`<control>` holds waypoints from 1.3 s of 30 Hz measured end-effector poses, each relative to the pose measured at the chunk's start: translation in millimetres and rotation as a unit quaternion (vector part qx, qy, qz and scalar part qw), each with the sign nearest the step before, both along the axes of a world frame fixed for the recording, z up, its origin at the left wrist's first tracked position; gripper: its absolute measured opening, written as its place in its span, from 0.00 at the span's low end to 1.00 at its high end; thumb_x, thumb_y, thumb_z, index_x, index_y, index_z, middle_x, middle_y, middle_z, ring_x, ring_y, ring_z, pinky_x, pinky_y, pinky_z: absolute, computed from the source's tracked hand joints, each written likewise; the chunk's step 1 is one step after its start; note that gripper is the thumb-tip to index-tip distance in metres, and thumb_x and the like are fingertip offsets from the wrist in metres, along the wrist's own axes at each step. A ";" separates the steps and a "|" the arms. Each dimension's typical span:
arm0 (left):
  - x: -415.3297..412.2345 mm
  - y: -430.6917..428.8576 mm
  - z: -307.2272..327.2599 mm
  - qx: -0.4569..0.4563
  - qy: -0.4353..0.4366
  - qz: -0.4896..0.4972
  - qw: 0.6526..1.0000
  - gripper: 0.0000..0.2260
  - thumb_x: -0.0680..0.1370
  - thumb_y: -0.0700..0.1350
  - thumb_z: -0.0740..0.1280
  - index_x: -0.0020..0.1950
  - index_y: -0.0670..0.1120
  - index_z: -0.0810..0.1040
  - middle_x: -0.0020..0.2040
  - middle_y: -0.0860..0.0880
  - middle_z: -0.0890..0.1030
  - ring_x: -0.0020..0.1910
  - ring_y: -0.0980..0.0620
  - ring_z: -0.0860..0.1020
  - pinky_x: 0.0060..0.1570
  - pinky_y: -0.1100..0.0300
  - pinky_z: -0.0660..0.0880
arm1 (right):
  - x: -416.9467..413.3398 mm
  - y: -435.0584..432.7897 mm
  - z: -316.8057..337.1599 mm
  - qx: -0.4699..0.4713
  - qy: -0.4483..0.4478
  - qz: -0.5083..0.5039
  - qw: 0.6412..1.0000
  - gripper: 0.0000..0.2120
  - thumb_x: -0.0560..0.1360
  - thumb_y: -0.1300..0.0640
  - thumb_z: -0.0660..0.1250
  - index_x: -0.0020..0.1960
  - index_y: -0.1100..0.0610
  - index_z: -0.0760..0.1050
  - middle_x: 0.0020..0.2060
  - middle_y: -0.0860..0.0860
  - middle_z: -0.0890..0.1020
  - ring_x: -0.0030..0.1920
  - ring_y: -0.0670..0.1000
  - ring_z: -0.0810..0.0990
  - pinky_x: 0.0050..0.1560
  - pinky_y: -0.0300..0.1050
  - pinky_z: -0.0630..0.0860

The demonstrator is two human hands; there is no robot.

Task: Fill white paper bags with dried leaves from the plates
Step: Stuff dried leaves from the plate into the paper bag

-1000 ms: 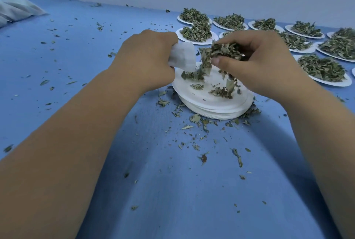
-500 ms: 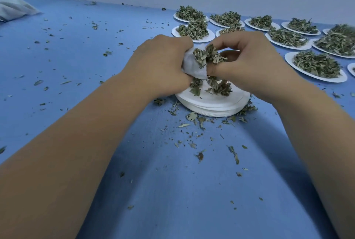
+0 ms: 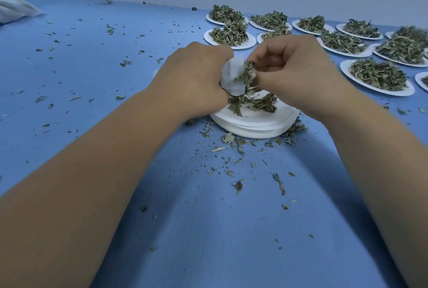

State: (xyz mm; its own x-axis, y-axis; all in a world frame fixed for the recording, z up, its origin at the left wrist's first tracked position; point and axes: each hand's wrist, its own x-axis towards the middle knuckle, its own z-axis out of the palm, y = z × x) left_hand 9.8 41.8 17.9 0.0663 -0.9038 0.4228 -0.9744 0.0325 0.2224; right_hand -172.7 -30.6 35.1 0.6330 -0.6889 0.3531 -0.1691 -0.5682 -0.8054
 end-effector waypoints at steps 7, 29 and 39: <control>2.8 -3.9 -2.0 0.012 -0.001 0.006 1.000 0.10 0.67 0.49 0.66 0.38 0.55 0.63 0.37 0.53 0.73 0.35 0.51 0.72 0.31 0.58 0.62 | 2.9 0.7 -3.4 -0.018 0.007 -0.005 1.000 0.08 0.71 0.66 0.77 0.47 0.55 0.86 0.40 0.51 0.88 0.40 0.45 0.85 0.42 0.44 0.82; 5.7 -4.3 -2.4 -0.009 0.028 0.008 1.000 0.11 0.67 0.44 0.66 0.37 0.54 0.63 0.34 0.53 0.72 0.33 0.53 0.70 0.31 0.59 0.62 | -2.4 -6.5 -2.9 0.222 -0.100 0.051 0.968 0.09 0.74 0.70 0.72 0.54 0.64 0.82 0.44 0.54 0.88 0.46 0.51 0.87 0.47 0.41 0.82; 0.4 1.8 -1.5 -0.013 0.085 -0.066 0.994 0.14 0.68 0.45 0.69 0.38 0.58 0.64 0.34 0.55 0.72 0.33 0.56 0.71 0.30 0.57 0.65 | 6.2 8.6 -4.9 -0.012 -0.058 -0.052 0.997 0.07 0.72 0.63 0.77 0.40 0.53 0.82 0.36 0.48 0.86 0.36 0.48 0.86 0.41 0.44 0.83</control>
